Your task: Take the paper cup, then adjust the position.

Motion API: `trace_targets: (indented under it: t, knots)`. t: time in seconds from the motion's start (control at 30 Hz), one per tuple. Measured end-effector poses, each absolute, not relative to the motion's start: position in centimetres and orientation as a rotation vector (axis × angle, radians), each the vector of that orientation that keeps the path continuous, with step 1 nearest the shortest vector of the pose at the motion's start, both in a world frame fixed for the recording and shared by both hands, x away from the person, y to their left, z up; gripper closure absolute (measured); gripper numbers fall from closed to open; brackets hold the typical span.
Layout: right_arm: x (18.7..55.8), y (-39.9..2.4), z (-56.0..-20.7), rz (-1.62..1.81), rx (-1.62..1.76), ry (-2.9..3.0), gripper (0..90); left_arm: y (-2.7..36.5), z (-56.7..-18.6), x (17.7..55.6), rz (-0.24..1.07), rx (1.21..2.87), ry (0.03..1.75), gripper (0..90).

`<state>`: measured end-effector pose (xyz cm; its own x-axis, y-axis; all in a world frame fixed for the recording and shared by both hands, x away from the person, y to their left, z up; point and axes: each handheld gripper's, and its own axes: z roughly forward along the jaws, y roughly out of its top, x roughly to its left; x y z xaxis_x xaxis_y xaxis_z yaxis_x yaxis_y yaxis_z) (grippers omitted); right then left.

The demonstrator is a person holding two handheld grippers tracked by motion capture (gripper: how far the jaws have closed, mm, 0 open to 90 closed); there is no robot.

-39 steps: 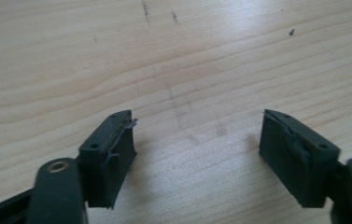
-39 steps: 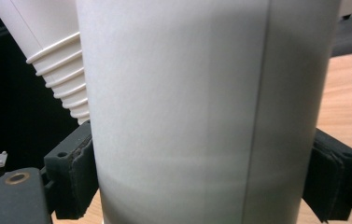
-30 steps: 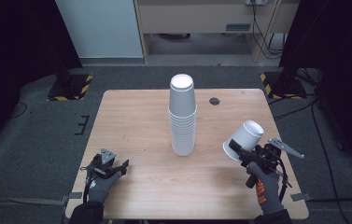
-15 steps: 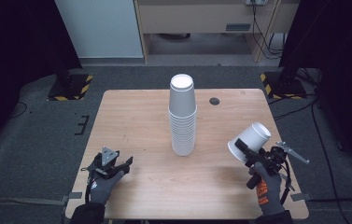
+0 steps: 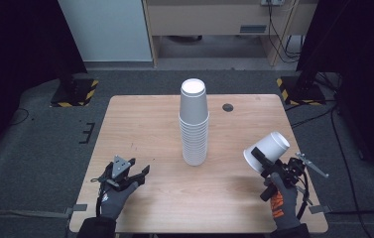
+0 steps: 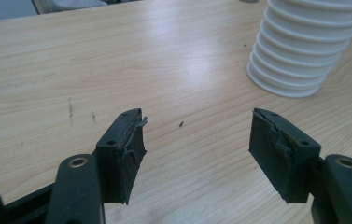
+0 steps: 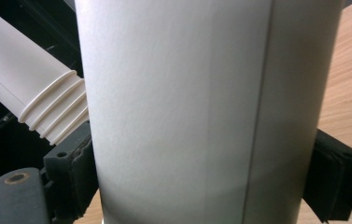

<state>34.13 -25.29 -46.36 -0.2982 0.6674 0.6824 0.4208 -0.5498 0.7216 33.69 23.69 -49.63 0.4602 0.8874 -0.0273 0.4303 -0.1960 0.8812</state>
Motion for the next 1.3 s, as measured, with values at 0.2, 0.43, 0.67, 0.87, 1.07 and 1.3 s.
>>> trace_targets:
  t: [0.2, 0.43, 0.67, 0.87, 1.07, 1.3]
  knots:
    - [34.1, -25.2, -46.6, 1.964, 1.758, 1.362, 14.1, 23.0, -49.1, 33.4, 0.632, 1.786, 1.081, 34.5]
    - [34.1, -25.2, -46.9, 2.002, 1.792, 1.331, 14.1, 21.5, -48.1, 32.8, 0.616, 1.772, 1.011, 34.6]
    - [34.1, -25.2, -46.9, 2.03, 1.804, 1.322, 14.1, 18.8, -47.0, 32.2, 0.595, 1.755, 0.921, 34.6]
    - [34.2, -25.1, -47.0, 2.039, 1.816, 1.326, 14.0, 15.9, -47.1, 32.1, 0.596, 1.791, 0.829, 34.8]
    - [34.1, -24.9, -46.9, 2.056, 1.82, 1.315, 14.0, 14.0, -46.9, 32.5, 0.588, 1.795, 0.784, 34.8]
    - [33.9, -24.9, -46.7, 2.085, 1.824, 1.303, 14.0, 11.8, -46.5, 32.9, 0.575, 1.794, 0.739, 36.1]
